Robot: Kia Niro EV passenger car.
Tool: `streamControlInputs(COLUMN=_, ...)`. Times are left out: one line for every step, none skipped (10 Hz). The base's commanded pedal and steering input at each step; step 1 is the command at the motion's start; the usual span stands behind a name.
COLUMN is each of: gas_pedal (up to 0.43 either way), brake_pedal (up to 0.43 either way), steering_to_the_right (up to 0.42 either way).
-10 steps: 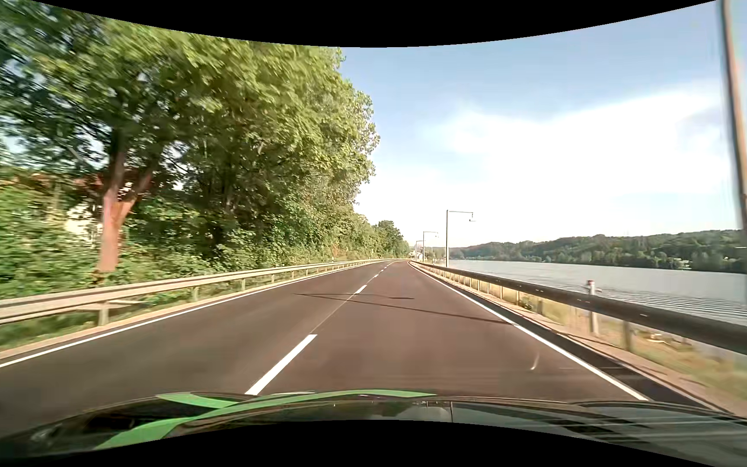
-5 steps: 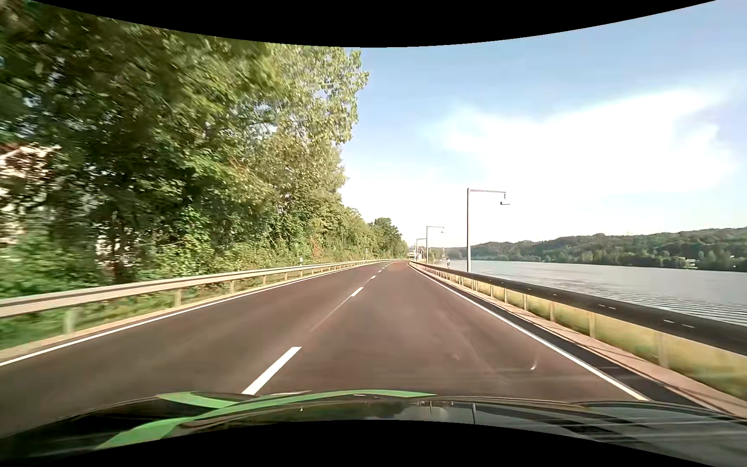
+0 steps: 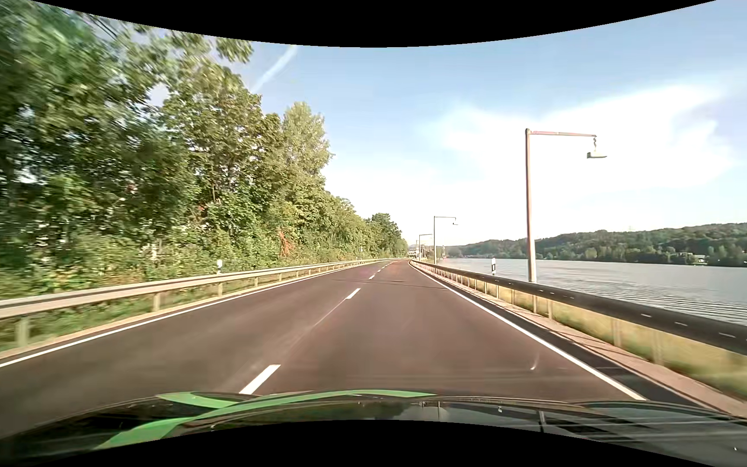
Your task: Follow the waypoints while adhering to traffic rules and regulations
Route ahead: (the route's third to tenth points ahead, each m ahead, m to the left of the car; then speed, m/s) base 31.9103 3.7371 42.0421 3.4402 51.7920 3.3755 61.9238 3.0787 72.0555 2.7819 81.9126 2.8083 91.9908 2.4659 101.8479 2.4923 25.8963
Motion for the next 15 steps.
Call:
streamControlInputs(gas_pedal=0.228, brake_pedal=0.000, steering_to_the_right=0.000)
streamControlInputs(gas_pedal=0.228, brake_pedal=0.000, steering_to_the_right=-0.001)
streamControlInputs(gas_pedal=0.228, brake_pedal=0.000, steering_to_the_right=-0.002)
streamControlInputs(gas_pedal=0.220, brake_pedal=0.000, steering_to_the_right=-0.002)
streamControlInputs(gas_pedal=0.209, brake_pedal=0.000, steering_to_the_right=-0.003)
streamControlInputs(gas_pedal=0.209, brake_pedal=0.000, steering_to_the_right=-0.003)
streamControlInputs(gas_pedal=0.209, brake_pedal=0.000, steering_to_the_right=-0.003)
streamControlInputs(gas_pedal=0.220, brake_pedal=0.000, steering_to_the_right=-0.002)
streamControlInputs(gas_pedal=0.220, brake_pedal=0.000, steering_to_the_right=-0.001)
streamControlInputs(gas_pedal=0.228, brake_pedal=0.000, steering_to_the_right=0.000)
streamControlInputs(gas_pedal=0.240, brake_pedal=0.000, steering_to_the_right=0.000)
streamControlInputs(gas_pedal=0.240, brake_pedal=0.000, steering_to_the_right=0.000)
streamControlInputs(gas_pedal=0.240, brake_pedal=0.000, steering_to_the_right=0.000)
streamControlInputs(gas_pedal=0.228, brake_pedal=0.000, steering_to_the_right=0.000)
streamControlInputs(gas_pedal=0.228, brake_pedal=0.000, steering_to_the_right=0.001)
